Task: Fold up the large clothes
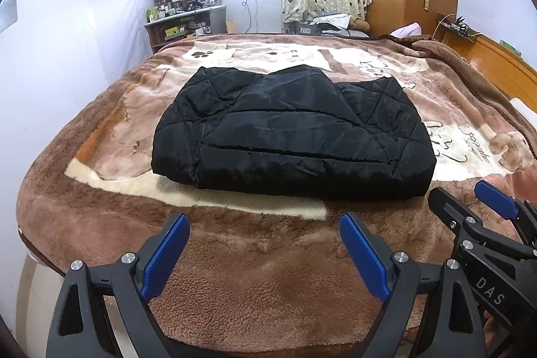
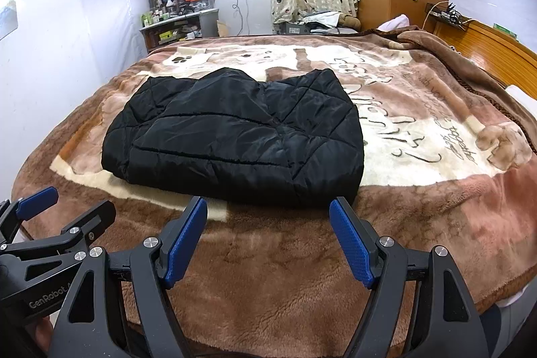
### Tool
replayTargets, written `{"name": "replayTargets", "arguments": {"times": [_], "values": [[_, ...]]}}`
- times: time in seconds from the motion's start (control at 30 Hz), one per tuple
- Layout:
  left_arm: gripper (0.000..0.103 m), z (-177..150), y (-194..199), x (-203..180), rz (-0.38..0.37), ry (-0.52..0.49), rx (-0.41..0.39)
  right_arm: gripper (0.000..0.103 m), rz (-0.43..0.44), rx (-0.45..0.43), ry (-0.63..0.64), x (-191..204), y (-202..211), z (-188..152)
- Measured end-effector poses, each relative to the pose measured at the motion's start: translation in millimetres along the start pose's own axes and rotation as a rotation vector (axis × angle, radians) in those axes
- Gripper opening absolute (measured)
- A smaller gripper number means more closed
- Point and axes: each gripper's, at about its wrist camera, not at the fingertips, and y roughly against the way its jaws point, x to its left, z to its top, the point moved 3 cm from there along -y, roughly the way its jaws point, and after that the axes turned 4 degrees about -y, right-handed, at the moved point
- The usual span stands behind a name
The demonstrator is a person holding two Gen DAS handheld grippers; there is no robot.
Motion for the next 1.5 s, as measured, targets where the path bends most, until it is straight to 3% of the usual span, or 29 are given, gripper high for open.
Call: {"name": "replayTargets", "arguments": {"times": [1.5], "values": [[0.091, -3.3, -1.1, -0.4, 0.031, -0.005, 0.005, 0.075, -0.001, 0.01, -0.007, -0.8, 0.4, -6.2]]}}
